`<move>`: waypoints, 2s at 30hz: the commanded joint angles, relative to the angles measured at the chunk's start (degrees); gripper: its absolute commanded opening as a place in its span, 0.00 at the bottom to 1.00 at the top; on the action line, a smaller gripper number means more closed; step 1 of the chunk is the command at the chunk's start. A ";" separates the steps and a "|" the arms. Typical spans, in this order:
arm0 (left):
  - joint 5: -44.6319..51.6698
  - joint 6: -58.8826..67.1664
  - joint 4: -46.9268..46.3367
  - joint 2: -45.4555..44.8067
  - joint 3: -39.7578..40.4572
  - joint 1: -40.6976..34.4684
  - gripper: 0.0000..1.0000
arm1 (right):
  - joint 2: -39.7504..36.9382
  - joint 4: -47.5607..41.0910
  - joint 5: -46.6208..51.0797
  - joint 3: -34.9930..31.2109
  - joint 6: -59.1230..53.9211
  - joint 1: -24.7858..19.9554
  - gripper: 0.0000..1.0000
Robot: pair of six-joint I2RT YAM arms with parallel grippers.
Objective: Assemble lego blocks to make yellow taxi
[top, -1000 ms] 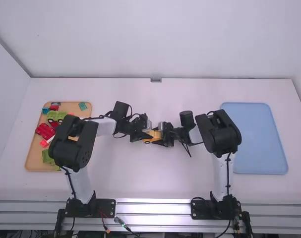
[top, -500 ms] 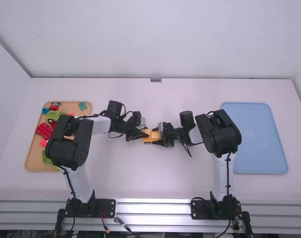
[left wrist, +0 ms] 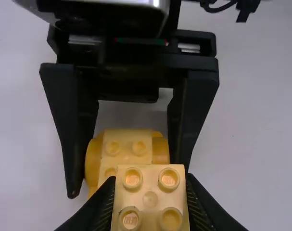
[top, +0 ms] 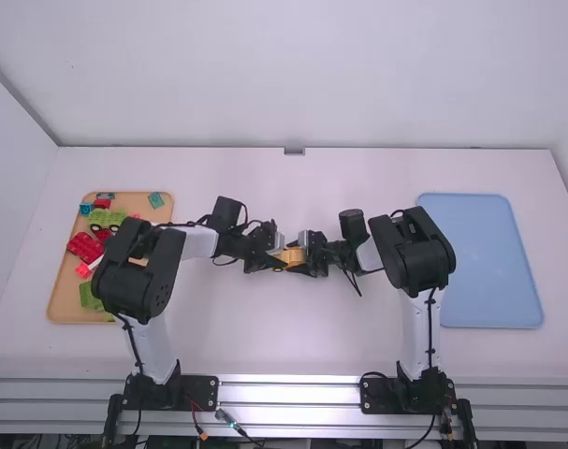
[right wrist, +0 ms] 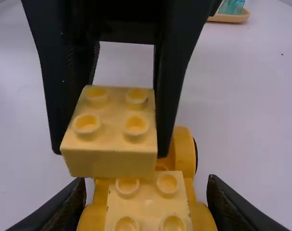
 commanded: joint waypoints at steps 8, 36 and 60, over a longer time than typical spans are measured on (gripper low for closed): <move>1.20 0.63 0.83 1.31 -0.92 2.08 0.02 | 0.96 -0.24 0.94 -0.66 0.11 -0.04 0.42; -2.62 0.61 4.42 4.09 -0.90 -2.03 0.04 | 0.96 -0.13 0.79 -0.61 0.50 -0.04 0.42; -1.70 -4.00 -6.67 1.20 6.95 0.98 0.99 | 0.96 -0.24 0.94 -0.63 0.48 -0.04 0.41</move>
